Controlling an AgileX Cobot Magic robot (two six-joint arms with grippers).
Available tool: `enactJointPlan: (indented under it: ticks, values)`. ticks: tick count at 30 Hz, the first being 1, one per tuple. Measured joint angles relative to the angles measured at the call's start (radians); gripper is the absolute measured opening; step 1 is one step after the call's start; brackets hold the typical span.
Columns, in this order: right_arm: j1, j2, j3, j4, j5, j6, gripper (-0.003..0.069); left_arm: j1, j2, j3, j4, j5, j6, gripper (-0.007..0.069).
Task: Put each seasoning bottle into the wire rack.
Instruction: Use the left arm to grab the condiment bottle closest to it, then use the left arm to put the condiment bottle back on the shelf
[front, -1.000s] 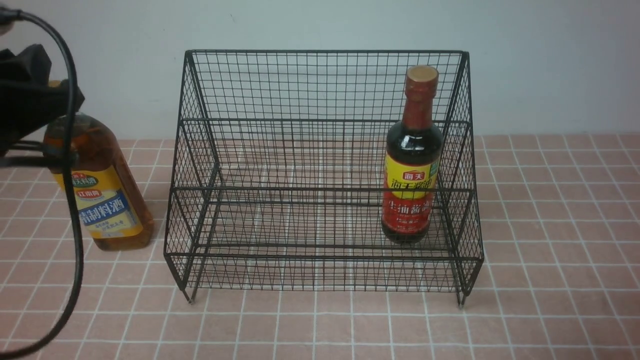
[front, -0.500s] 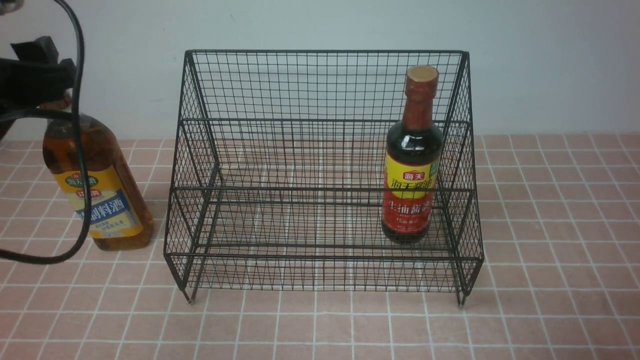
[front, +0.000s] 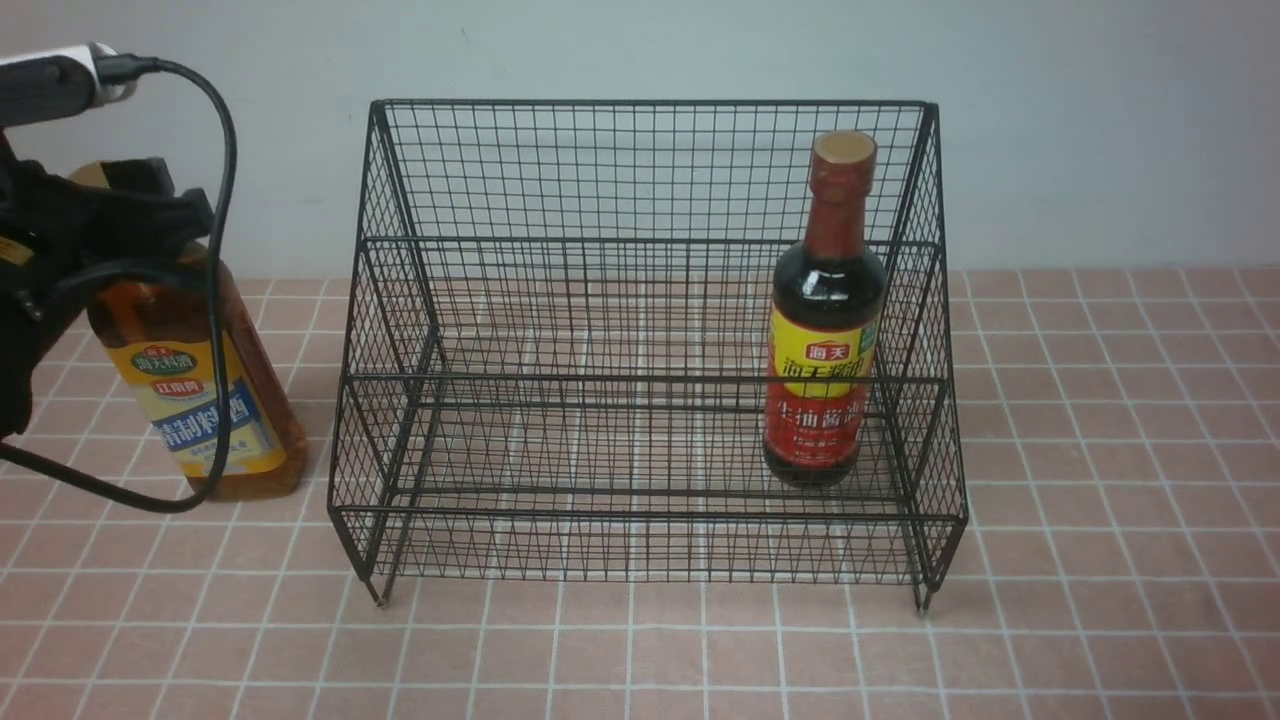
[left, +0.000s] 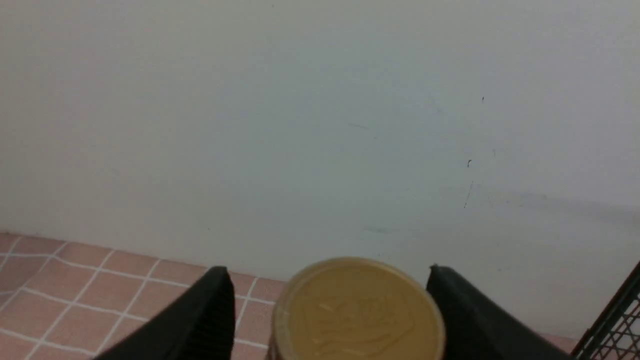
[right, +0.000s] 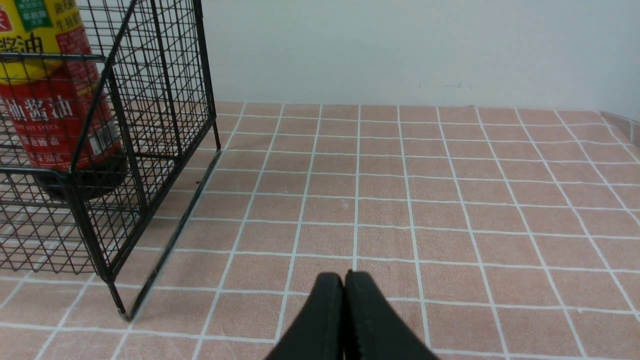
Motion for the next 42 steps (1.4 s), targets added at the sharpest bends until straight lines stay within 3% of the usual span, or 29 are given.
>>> enactJointPlan:
  ticks: [7, 9, 12, 26, 37, 42]
  values:
    - [0.000, 0.000, 0.000, 0.000, 0.000, 0.000, -0.0012, 0.000, 0.028, 0.000, 0.000, -0.013, 0.000, 0.0454]
    - [0.000, 0.000, 0.000, 0.000, 0.000, 0.000, -0.0012, 0.000, 0.035, 0.000, 0.002, -0.029, 0.000, 0.0424]
    - [0.000, 0.000, 0.000, 0.000, 0.000, 0.000, -0.0012, 0.001, 0.040, 0.000, 0.043, -0.035, 0.000, 0.0299]
    - [0.000, 0.000, 0.000, 0.000, 0.000, 0.000, -0.0012, 0.001, -0.088, 0.001, 0.130, 0.079, -0.015, 0.0303]
    - [0.000, 0.000, 0.000, 0.000, 0.000, 0.000, -0.0012, 0.001, -0.230, -0.350, 0.138, 0.246, -0.018, 0.0302]
    - [0.000, 0.000, 0.000, 0.000, 0.000, 0.000, -0.0012, 0.001, -0.222, -0.471, 0.146, 0.342, -0.083, 0.0302]
